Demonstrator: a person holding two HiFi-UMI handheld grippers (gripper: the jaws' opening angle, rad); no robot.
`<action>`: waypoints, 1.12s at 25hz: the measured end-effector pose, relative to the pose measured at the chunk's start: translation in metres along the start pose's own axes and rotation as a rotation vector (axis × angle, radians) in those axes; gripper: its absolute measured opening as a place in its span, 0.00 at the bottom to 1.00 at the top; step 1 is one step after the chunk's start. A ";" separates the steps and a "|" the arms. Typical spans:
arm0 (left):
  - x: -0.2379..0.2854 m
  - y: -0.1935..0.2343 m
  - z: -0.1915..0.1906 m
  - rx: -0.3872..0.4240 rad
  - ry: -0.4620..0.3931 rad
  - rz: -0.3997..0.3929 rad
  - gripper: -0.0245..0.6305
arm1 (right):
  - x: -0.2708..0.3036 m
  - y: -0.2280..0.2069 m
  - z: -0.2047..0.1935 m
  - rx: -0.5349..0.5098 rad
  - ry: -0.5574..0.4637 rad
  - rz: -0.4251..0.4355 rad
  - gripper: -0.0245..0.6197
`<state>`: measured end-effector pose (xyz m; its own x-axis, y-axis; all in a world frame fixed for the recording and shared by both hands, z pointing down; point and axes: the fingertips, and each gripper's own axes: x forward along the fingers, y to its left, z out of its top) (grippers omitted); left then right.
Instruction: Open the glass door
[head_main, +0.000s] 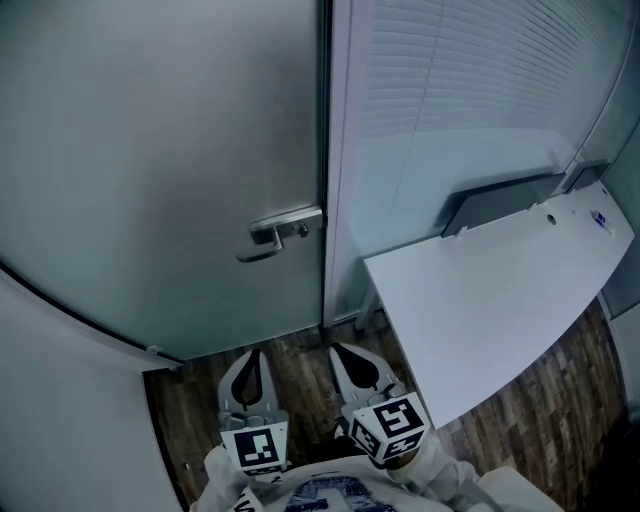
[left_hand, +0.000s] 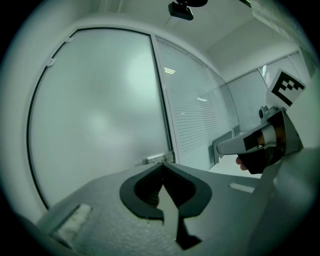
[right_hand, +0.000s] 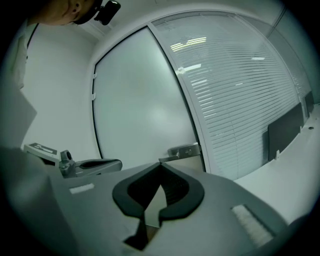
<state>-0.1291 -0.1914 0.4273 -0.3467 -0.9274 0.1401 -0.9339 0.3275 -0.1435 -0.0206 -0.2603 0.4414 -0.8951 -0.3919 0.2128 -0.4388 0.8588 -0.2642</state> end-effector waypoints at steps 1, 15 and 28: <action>0.003 -0.001 0.000 -0.002 0.000 0.014 0.04 | 0.002 -0.003 0.000 -0.005 0.005 0.017 0.04; 0.006 0.013 -0.008 -0.042 0.007 0.165 0.04 | 0.030 -0.011 0.011 -0.038 0.001 0.132 0.04; -0.024 0.048 -0.006 -0.059 -0.008 0.173 0.04 | 0.056 0.018 -0.004 -0.189 0.076 0.108 0.14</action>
<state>-0.1664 -0.1526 0.4229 -0.5018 -0.8579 0.1104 -0.8642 0.4917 -0.1069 -0.0783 -0.2649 0.4525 -0.9244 -0.2745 0.2648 -0.3118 0.9438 -0.1100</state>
